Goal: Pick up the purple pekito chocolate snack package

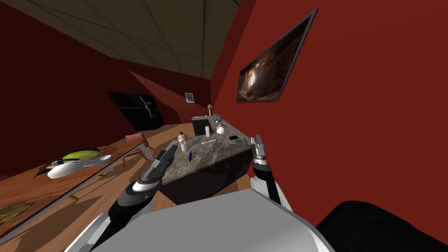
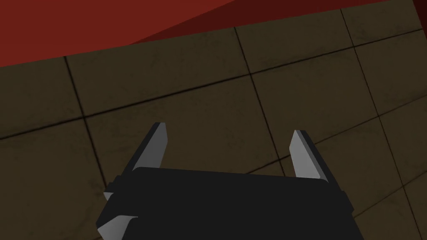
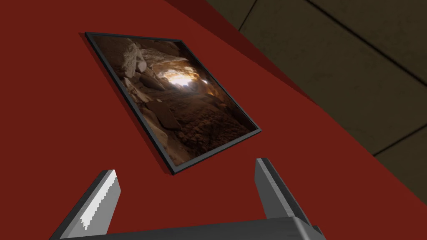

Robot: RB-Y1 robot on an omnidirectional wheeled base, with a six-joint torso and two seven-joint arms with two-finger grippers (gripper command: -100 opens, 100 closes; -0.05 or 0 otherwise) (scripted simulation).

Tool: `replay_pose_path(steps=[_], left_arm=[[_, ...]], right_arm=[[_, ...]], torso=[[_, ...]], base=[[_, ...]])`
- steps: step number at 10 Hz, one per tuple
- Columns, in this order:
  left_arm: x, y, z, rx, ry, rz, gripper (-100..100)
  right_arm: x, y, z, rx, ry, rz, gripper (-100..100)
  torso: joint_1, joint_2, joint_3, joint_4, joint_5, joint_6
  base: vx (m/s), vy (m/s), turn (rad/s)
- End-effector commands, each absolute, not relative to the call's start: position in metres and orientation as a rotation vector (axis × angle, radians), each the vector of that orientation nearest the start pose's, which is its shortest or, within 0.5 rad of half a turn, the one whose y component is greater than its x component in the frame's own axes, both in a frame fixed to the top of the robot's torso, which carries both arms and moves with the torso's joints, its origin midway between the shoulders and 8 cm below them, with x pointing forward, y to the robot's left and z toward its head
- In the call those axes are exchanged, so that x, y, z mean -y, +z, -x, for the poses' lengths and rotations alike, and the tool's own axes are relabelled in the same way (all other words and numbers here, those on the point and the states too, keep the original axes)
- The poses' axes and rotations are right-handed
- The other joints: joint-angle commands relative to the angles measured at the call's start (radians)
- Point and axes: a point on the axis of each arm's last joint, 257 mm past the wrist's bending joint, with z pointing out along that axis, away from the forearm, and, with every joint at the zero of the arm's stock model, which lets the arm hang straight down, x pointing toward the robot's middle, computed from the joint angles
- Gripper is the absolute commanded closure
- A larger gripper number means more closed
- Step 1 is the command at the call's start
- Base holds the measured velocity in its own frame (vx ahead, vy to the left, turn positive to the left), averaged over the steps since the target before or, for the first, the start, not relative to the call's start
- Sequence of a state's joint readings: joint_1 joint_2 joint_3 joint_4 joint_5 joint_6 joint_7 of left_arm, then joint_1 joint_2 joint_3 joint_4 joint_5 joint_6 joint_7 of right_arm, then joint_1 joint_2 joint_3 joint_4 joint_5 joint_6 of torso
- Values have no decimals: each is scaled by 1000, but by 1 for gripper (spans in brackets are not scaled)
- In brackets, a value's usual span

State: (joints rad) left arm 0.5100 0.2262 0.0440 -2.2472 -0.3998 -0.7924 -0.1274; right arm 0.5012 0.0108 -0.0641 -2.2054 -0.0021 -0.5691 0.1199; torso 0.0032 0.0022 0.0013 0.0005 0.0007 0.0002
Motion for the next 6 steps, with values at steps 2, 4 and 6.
replay_pose_path(steps=[2, 4, 6], left_arm=[[-176, 18, -296, -873, -928, -189, -100], [-166, 11, -289, -888, -878, -283, -100], [-157, 2, -283, -902, -828, -377, -100]], right_arm=[[304, 5, -341, -632, 1125, -619, 0], [304, 5, -341, -632, 1125, -619, 0], [304, 5, -341, -632, 1125, -619, 0]], torso=[[0, 0, 0, 0, 0, 0], [0, -1, 0, 0, 0, 0], [0, -1, -1, 0, 0, -1]], base=[[-37, 37, -151], [-26, 35, -195], [-33, 38, -163]])
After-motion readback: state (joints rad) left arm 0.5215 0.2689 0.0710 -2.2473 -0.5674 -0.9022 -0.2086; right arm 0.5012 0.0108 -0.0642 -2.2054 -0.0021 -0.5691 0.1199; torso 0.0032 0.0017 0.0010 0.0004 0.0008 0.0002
